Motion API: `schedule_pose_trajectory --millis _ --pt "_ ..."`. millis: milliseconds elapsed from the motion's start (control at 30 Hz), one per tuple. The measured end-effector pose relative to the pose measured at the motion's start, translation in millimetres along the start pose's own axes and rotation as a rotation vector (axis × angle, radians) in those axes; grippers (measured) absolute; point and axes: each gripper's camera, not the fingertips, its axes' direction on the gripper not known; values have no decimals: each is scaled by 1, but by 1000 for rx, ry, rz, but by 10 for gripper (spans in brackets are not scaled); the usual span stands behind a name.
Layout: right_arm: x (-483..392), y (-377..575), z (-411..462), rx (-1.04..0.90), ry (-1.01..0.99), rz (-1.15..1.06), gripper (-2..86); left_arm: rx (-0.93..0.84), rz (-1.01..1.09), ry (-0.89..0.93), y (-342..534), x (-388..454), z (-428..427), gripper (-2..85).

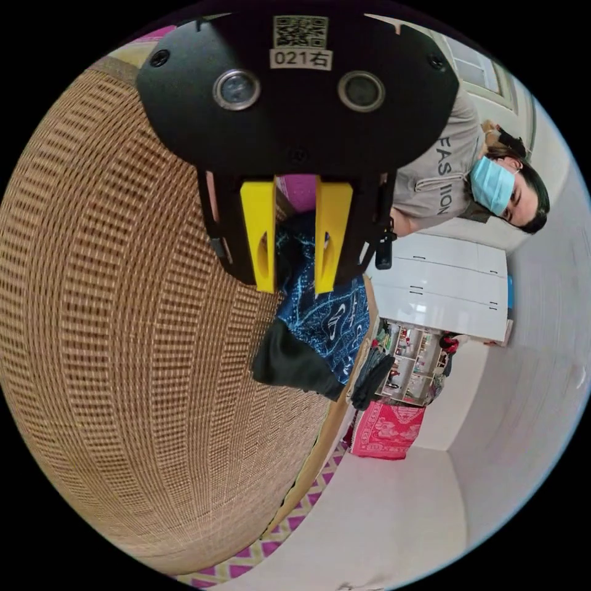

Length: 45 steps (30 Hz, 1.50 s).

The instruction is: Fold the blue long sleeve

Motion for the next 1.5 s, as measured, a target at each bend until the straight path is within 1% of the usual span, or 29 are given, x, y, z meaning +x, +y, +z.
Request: schedule_pose_trajectory --millis 67,200,267,300,333,367,467,600,800,900,967,1000,1067,1100,1167,1200,1267,1300,1367,1433,1500 --pt "4 -19 12 -75 -6 -26 100 40 -41 58 -6 -12 3 145" --pt "6 -43 32 -163 -9 -54 96 67 -54 118 -15 -17 13 139" --pt "7 -52 43 -187 -14 -57 87 65 -46 156 -24 -15 21 114" --pt "8 -53 45 -187 -16 -56 86 70 -43 174 -25 -15 21 104" --pt "9 -55 48 -184 -26 -54 82 80 -39 200 -25 -13 19 52" --pt "11 -55 50 -177 -38 -52 78 109 -30 191 -23 -9 11 19" --pt "15 -54 53 -144 -75 -37 57 124 -7 187 -20 3 -6 -1" --pt "5 -52 58 -111 -70 -46 20 114 63 180 -18 32 -30 -7" --pt "-58 -62 49 -65 -117 -72 4 130 171 217 -21 78 -91 -8" --pt "-124 -87 46 -62 -107 -130 2 178 236 265 -25 105 -144 -8" --pt "-188 -121 56 -75 -92 -189 2 241 279 287 -27 123 -200 -7" --pt "-205 -131 60 -80 -90 -203 2 261 282 292 -27 125 -217 -7" --pt "-265 -180 90 -107 -74 -250 3 359 248 315 -30 122 -287 -7" --pt "-278 -194 101 -115 -71 -255 3 386 236 321 -30 119 -304 -6" --pt "-326 -252 153 -155 -54 -272 5 494 205 311 -30 97 -371 -5" --pt "-336 -266 167 -161 -50 -273 6 522 193 302 -29 90 -386 -5" --pt "-367 -322 232 -200 -38 -272 9 636 130 293 -23 53 -436 -1" --pt "-373 -334 249 -208 -31 -267 10 660 116 287 -22 43 -445 1" --pt "-381 -376 321 -253 9 -240 20 724 -18 255 -16 -12 -464 15" --pt "-368 -394 372 -286 66 -189 39 767 -110 249 0 -44 -466 27" --pt "-347 -398 408 -294 76 -125 67 798 -27 250 15 -31 -470 35"
